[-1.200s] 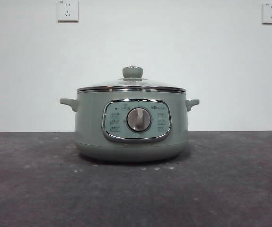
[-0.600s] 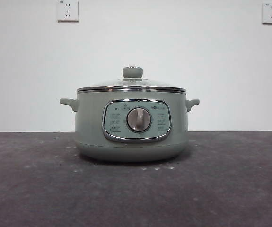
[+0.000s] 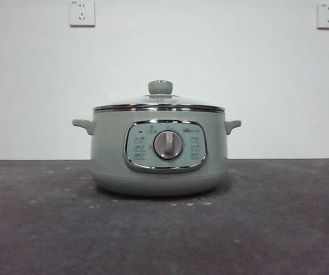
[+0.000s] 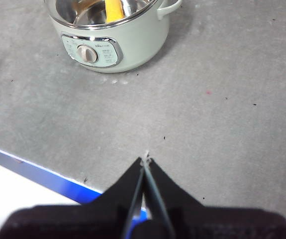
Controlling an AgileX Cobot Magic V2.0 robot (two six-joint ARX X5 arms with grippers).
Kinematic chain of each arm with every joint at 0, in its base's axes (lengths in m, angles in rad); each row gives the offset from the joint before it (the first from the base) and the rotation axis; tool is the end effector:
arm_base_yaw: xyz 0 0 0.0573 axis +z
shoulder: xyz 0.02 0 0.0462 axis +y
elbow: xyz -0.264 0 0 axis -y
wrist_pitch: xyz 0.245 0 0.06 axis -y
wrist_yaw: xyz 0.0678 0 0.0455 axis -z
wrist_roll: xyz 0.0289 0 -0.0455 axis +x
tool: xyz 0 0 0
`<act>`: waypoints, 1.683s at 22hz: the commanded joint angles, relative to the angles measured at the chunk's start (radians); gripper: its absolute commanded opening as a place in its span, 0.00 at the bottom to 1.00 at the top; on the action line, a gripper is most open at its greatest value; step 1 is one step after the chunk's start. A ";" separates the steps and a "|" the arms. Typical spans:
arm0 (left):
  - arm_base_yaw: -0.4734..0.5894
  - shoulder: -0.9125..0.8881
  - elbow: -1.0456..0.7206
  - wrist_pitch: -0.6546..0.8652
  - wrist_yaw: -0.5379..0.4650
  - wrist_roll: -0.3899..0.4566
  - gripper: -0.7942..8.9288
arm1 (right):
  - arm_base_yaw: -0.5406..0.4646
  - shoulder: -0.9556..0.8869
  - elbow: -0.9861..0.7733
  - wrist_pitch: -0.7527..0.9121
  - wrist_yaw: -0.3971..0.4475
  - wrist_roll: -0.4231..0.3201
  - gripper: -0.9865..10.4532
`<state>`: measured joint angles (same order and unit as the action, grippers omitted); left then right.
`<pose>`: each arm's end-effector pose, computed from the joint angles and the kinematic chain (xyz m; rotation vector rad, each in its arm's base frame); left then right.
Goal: Pick up the corn,open the lid,put the corn in the pot,close the lid
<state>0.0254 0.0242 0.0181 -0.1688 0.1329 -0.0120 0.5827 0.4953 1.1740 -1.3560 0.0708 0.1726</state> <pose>0.0965 -0.0014 0.1516 -0.0258 0.1751 -0.1062 0.0145 0.0071 0.3689 -0.0567 0.6869 0.4334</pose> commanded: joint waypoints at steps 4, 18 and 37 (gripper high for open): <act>0.003 0.011 -0.010 0.009 -0.003 -0.006 0.08 | -0.041 -0.002 -0.007 -0.019 0.035 -0.049 0.09; 0.003 0.024 -0.010 0.009 -0.002 -0.006 0.08 | -0.516 -0.381 -0.827 1.098 -0.107 -0.252 0.09; 0.003 0.038 -0.010 0.009 -0.003 -0.006 0.08 | -0.518 -0.488 -1.160 1.176 -0.105 -0.193 0.09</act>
<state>0.0254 0.0616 0.0181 -0.1642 0.1329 -0.0120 0.0650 0.0105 0.0238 -0.1860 -0.0338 -0.0360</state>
